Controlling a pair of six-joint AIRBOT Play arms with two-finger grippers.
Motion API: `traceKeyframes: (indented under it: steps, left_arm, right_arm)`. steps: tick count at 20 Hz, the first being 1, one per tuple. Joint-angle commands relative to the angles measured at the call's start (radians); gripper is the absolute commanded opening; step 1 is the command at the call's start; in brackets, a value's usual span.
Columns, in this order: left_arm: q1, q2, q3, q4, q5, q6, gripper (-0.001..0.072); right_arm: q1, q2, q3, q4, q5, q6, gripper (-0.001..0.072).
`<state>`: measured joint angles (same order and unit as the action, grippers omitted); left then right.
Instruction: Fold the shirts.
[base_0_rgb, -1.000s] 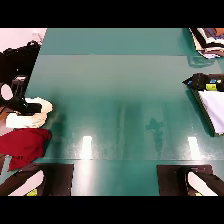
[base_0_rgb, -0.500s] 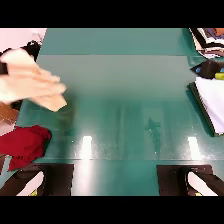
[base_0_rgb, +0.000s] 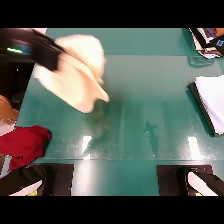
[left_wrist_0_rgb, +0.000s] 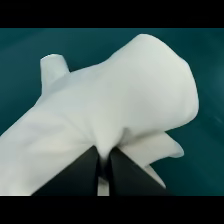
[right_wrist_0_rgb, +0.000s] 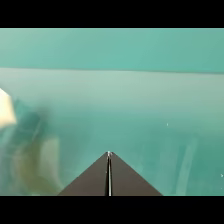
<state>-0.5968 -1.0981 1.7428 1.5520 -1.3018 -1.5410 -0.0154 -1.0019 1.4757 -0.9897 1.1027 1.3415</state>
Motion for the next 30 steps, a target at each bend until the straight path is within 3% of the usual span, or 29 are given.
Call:
traceKeyframes:
  steps: [1, 2, 3, 6, 10, 15, 21, 24, 25, 26, 27, 30]
  left_arm:
    - [-0.185, -0.200, 0.010, -0.141, 0.018, 0.072, 0.0128]
    - [-0.206, -0.261, 0.010, -0.154, 0.039, 0.085, 0.0441]
    - [-0.212, -0.311, 0.010, -0.152, 0.060, 0.085, 0.0609]
    - [-0.155, -0.380, 0.010, -0.072, 0.074, 0.082, 0.0609]
    - [0.063, -0.398, 0.007, -0.086, 0.054, 0.047, 0.0605]
    - [0.266, -0.474, -0.171, -0.339, 0.132, 0.072, 0.0605]
    - [0.266, -0.639, -0.232, -0.613, 0.196, 0.241, 0.0605]
    - [0.254, -0.660, -0.232, -0.613, 0.253, 0.240, 0.0601]
    - [0.255, -0.660, -0.232, -0.613, 0.265, 0.239, 0.0393]
    - [0.260, -0.660, -0.226, -0.610, 0.266, 0.240, 0.0086]
    - [0.265, -0.660, -0.216, -0.609, 0.260, 0.235, 0.0035]
    - [0.297, -0.657, -0.140, -0.601, 0.185, 0.230, 0.0026]
  right_arm:
    - [0.001, -0.001, 0.012, 0.000, 0.005, 0.000, 0.0018]
    - [0.001, -0.001, 0.012, 0.000, 0.006, 0.000, 0.0018]
    - [0.001, -0.001, 0.012, 0.000, 0.007, 0.000, 0.0018]
    - [0.001, 0.000, 0.012, 0.000, 0.013, 0.000, 0.0018]
    - [0.001, 0.000, 0.012, -0.007, 0.046, 0.000, 0.0018]
    - [0.001, -0.001, 0.012, -0.007, 0.053, 0.000, 0.0018]
    - [0.001, -0.001, 0.012, -0.008, 0.079, 0.000, 0.0018]
    - [0.001, -0.009, 0.012, -0.038, 0.129, 0.000, 0.0018]
    - [0.001, -0.023, 0.012, -0.063, 0.169, 0.001, 0.0018]
    - [0.001, -0.041, 0.012, -0.082, 0.222, 0.002, 0.0018]
    - [0.001, -0.068, 0.012, -0.097, 0.285, 0.005, 0.0018]
    - [0.001, -0.153, -0.027, -0.128, 0.412, 0.013, 0.0018]
